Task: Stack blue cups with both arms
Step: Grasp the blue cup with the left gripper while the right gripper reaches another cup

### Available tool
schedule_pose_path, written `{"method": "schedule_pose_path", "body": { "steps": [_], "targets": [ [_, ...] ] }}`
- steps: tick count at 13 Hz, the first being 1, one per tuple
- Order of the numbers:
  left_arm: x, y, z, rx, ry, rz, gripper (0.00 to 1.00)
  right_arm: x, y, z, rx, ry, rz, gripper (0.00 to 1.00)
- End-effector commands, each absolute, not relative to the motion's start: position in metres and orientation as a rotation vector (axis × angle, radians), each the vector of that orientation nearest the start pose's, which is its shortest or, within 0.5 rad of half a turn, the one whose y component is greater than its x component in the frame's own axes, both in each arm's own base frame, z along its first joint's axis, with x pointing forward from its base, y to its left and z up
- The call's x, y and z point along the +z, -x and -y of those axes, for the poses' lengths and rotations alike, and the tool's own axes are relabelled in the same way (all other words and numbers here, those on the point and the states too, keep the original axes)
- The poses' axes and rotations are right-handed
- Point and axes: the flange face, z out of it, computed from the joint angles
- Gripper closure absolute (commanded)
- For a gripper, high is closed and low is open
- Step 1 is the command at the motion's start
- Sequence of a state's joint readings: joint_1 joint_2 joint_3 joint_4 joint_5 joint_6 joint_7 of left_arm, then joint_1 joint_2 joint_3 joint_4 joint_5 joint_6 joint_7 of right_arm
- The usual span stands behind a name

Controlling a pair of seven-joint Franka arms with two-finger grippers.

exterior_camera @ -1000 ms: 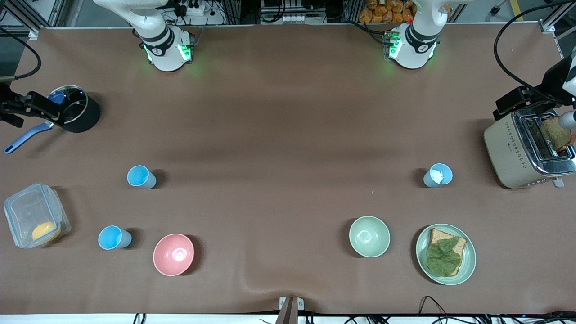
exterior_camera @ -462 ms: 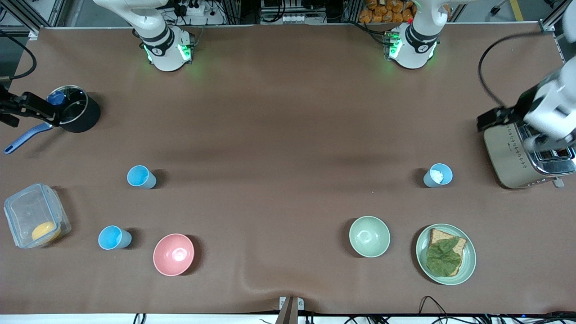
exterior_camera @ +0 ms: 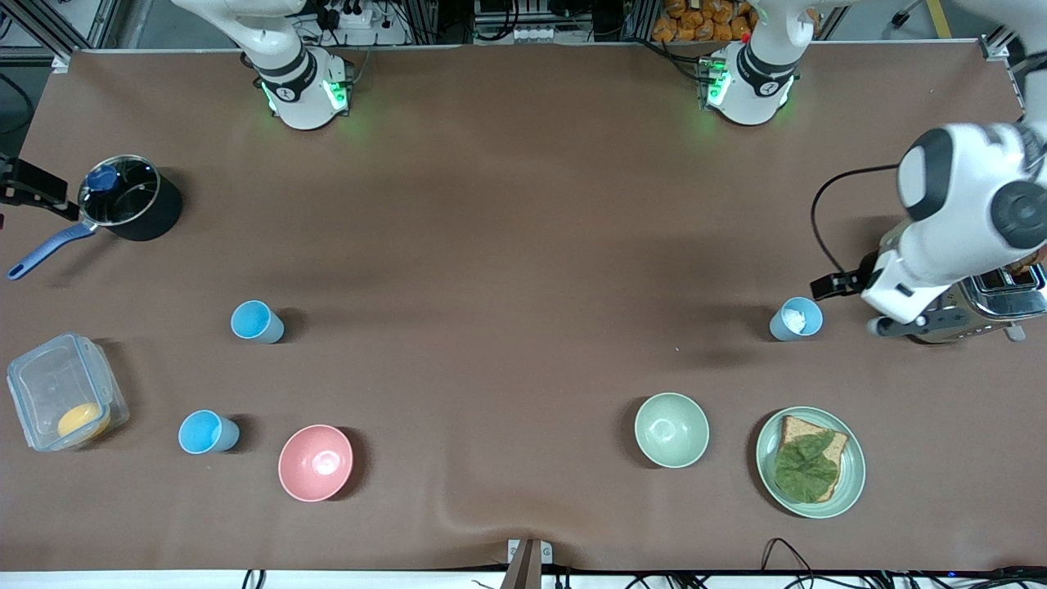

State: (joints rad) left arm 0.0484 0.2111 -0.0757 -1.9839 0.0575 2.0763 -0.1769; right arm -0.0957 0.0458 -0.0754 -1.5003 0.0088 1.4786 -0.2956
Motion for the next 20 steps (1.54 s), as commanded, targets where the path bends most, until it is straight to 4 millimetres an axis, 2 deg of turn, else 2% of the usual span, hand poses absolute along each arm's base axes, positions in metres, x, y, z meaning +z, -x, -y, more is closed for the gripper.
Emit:
{"method": "schedule_pose_path", "body": {
  "steps": [1, 2, 3, 6, 9, 10, 12, 13, 14, 15, 18, 20],
  "targets": [
    [0.318, -0.587, 0.005, 0.182, 3.084, 0.158, 0.0, 0.608, -0.553, 0.118, 0.156, 3.081, 0.302, 0.0],
    [0.31, -0.588, -0.003, 0.183, 3.086, 0.181, 0.0, 0.595, -0.557, 0.129, 0.175, 3.057, 0.312, 0.0],
    [0.301, -0.589, -0.003, 0.19, 3.087, 0.18, 0.0, 0.578, -0.563, 0.131, 0.202, 3.028, 0.302, 0.0],
    [0.274, -0.591, -0.009, 0.212, 3.091, 0.197, 0.08, 0.511, -0.581, 0.121, 0.279, 2.975, 0.307, 0.0],
    [0.262, -0.592, -0.013, 0.22, 3.093, 0.203, 0.16, 0.442, -0.576, 0.119, 0.263, 2.984, 0.294, 0.0],
    [0.258, -0.591, -0.013, 0.232, 3.092, 0.203, 0.24, 0.415, -0.573, 0.114, 0.248, 2.991, 0.3, 0.0],
    [0.251, -0.592, -0.013, 0.237, 3.093, 0.205, 0.55, 0.367, -0.564, 0.092, 0.17, 3.018, 0.341, 0.0],
    [0.248, -0.592, -0.01, 0.239, 3.093, 0.198, 0.7, 0.35, -0.561, 0.081, 0.129, 3.031, 0.364, 0.0],
    [0.248, -0.593, -0.009, 0.239, 3.094, 0.195, 0.94, 0.338, -0.56, 0.079, 0.099, 3.042, 0.356, 0.0],
    [0.247, -0.593, -0.008, 0.241, 3.095, 0.195, 1.0, 0.33, -0.559, 0.08, 0.087, 3.049, 0.349, 0.0],
    [0.251, -0.595, 0.0, 0.228, 3.104, 0.179, 1.0, 0.305, -0.561, 0.08, 0.032, 3.069, 0.344, 0.0],
    [0.275, -0.595, 0.034, 0.195, 3.132, 0.135, 1.0, 0.281, -0.564, 0.077, 0.038, 3.074, 0.33, 0.0]
  ]
}}
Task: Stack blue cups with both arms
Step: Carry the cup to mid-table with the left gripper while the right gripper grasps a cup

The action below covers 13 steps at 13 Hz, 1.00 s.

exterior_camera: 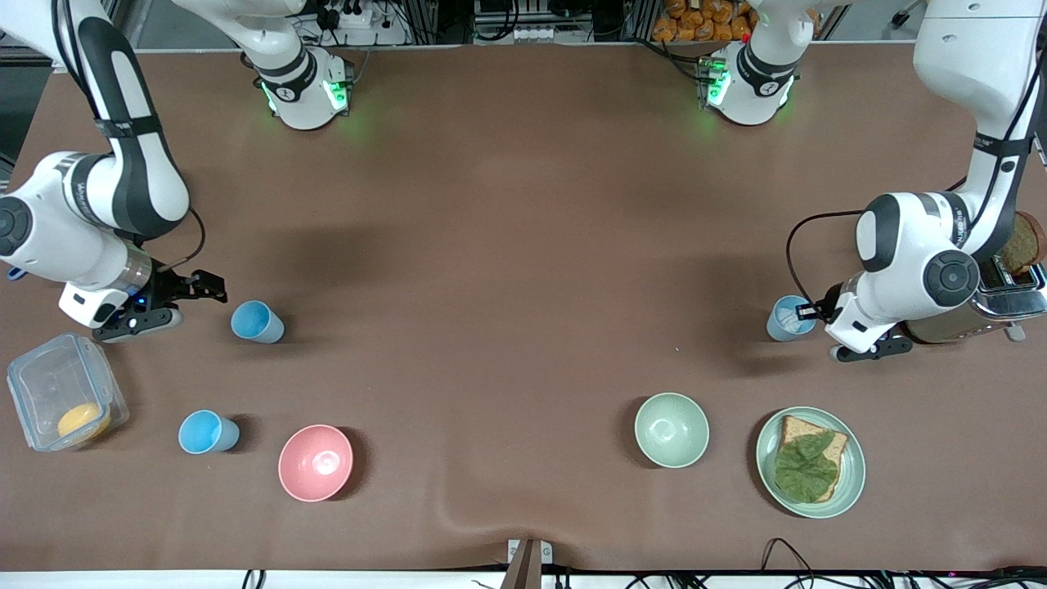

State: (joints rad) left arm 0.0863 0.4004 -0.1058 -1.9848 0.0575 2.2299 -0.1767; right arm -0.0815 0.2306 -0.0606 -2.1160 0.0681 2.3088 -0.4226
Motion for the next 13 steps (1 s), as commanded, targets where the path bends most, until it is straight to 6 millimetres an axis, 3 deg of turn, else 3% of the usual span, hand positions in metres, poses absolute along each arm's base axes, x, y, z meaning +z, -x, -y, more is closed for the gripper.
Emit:
{"method": "schedule_pose_path", "body": {
  "steps": [1, 5, 7, 9, 12, 13],
  "targets": [
    [0.284, -0.593, 0.053, 0.2, 3.152, 0.153, 1.0, 0.27, -0.564, 0.074, 0.057, 3.078, 0.287, 0.0],
    [0.323, -0.585, 0.172, 0.163, 3.211, 0.313, 1.0, 0.257, -0.565, 0.054, 0.093, 3.088, 0.158, 0.0],
    [0.336, -0.572, 0.255, 0.154, 3.218, 0.437, 1.0, 0.246, -0.568, 0.057, 0.069, 3.097, 0.151, 0.0],
    [0.341, -0.554, 0.344, 0.154, 3.226, 0.543, 1.0, 0.233, -0.568, 0.063, 0.055, 3.102, 0.131, 0.0],
    [0.345, -0.538, 0.431, 0.181, 3.249, 0.671, 1.0, 0.233, -0.568, 0.065, 0.053, 3.103, 0.124, 0.0],
    [0.337, -0.525, 0.459, 0.212, 3.238, 0.716, 1.0, 0.231, -0.569, 0.067, 0.046, 3.105, 0.122, 0.0]
  ]
}}
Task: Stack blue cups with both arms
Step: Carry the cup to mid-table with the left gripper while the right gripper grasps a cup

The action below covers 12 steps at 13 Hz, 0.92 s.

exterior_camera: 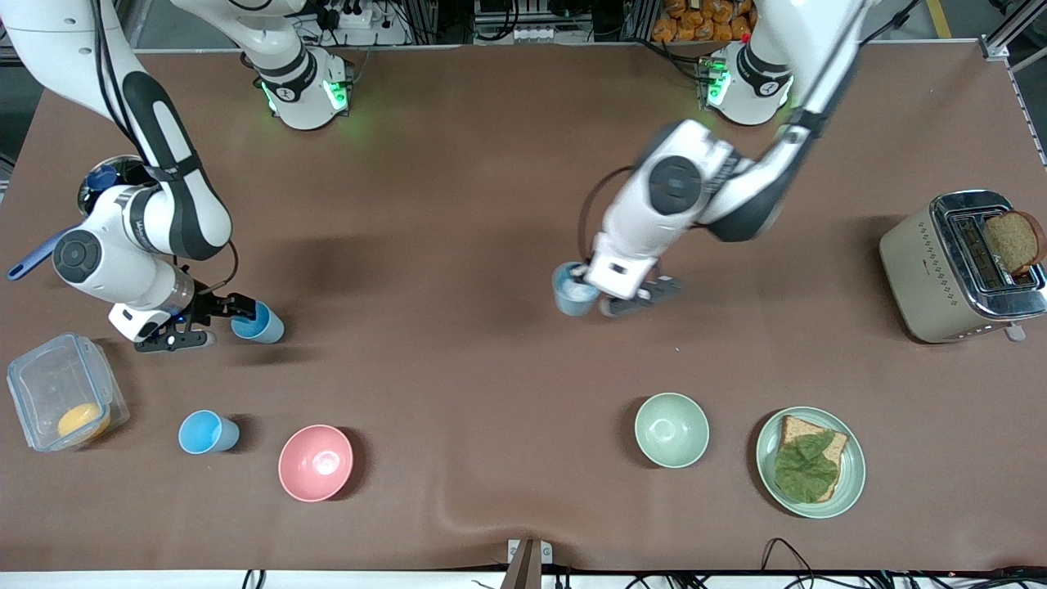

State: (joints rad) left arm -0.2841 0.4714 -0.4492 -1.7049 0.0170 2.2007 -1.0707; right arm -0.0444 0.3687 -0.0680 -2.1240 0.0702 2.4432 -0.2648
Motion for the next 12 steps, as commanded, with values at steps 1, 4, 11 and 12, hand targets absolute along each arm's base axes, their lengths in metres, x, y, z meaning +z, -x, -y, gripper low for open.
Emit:
{"method": "schedule_pose_path", "body": {
  "steps": [1, 4, 11, 12],
  "targets": [
    [0.325, -0.513, 0.481, 0.245, 3.217, 0.768, 1.0, 0.23, -0.568, 0.067, 0.046, 3.105, 0.121, 0.0],
    [0.302, -0.491, 0.518, 0.29, 3.18, 0.822, 1.0, 0.23, -0.568, 0.066, 0.046, 3.103, 0.122, 0.0],
    [0.247, -0.471, 0.543, 0.274, 3.143, 0.899, 0.85, 0.22, -0.561, 0.06, 0.036, 3.069, -0.005, 0.88],
    [0.245, -0.474, 0.541, 0.274, 3.147, 0.886, 0.41, 0.22, -0.561, 0.059, 0.035, 3.065, -0.011, 0.97]
  ]
}}
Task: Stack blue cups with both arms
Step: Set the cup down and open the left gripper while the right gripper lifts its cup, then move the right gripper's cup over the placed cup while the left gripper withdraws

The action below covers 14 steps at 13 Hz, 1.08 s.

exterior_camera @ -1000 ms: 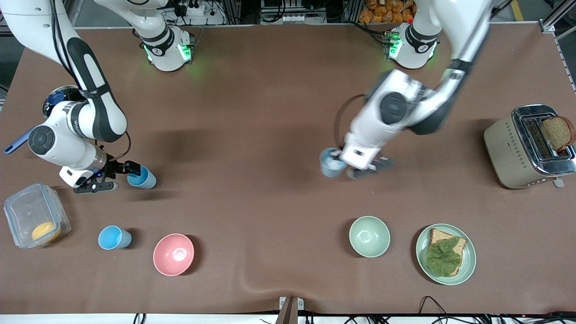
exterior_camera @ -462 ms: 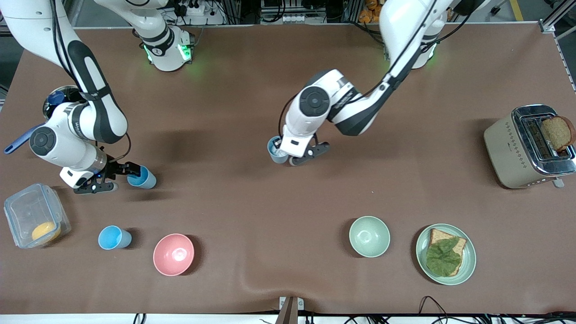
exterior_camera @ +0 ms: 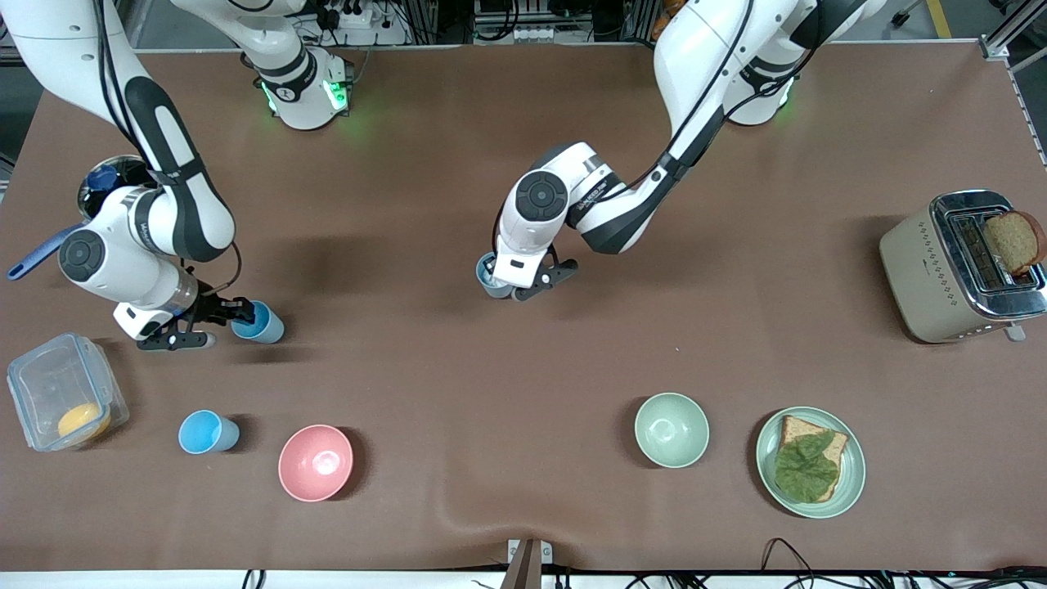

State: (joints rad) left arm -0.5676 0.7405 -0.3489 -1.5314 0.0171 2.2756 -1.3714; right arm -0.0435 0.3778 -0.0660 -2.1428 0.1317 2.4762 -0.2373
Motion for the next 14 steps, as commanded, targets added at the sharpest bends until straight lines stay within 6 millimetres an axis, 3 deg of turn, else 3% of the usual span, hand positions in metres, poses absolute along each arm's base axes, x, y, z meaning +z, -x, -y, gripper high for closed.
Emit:
{"method": "schedule_pose_path", "body": {
  "steps": [1, 3, 4, 6, 8, 9, 11, 14],
  "targets": [
    [0.242, -0.476, 0.538, 0.271, 3.146, 0.875, 0.0, 0.219, -0.561, 0.058, 0.037, 3.063, -0.012, 1.0],
    [0.249, -0.48, 0.536, 0.261, 3.154, 0.884, 0.0, 0.223, -0.562, 0.057, 0.032, 3.063, -0.009, 1.0],
    [0.264, -0.49, 0.532, 0.236, 3.169, 0.914, 0.0, 0.223, -0.561, 0.057, 0.037, 3.062, -0.009, 1.0],
    [0.309, -0.527, 0.504, 0.158, 3.198, 1.023, 0.0, 0.227, -0.563, 0.049, 0.037, 3.06, 0.013, 1.0],
    [0.367, -0.538, 0.487, 0.048, 3.237, 1.044, 0.0, 0.244, -0.566, 0.021, 0.087, 3.047, 0.043, 1.0],
    [0.39, -0.545, 0.471, 0.007, 3.226, 1.042, 0.0, 0.255, -0.569, 0.003, 0.117, 3.043, -0.023, 1.0],
    [0.437, -0.554, 0.437, -0.111, 3.205, 0.919, 0.0, 0.283, -0.572, -0.056, 0.163, 3.041, -0.12, 1.0],
    [0.493, -0.572, 0.358, -0.137, 3.155, 0.734, 0.0, 0.333, -0.565, -0.16, 0.263, 3.042, -0.343, 1.0]
  ]
}}
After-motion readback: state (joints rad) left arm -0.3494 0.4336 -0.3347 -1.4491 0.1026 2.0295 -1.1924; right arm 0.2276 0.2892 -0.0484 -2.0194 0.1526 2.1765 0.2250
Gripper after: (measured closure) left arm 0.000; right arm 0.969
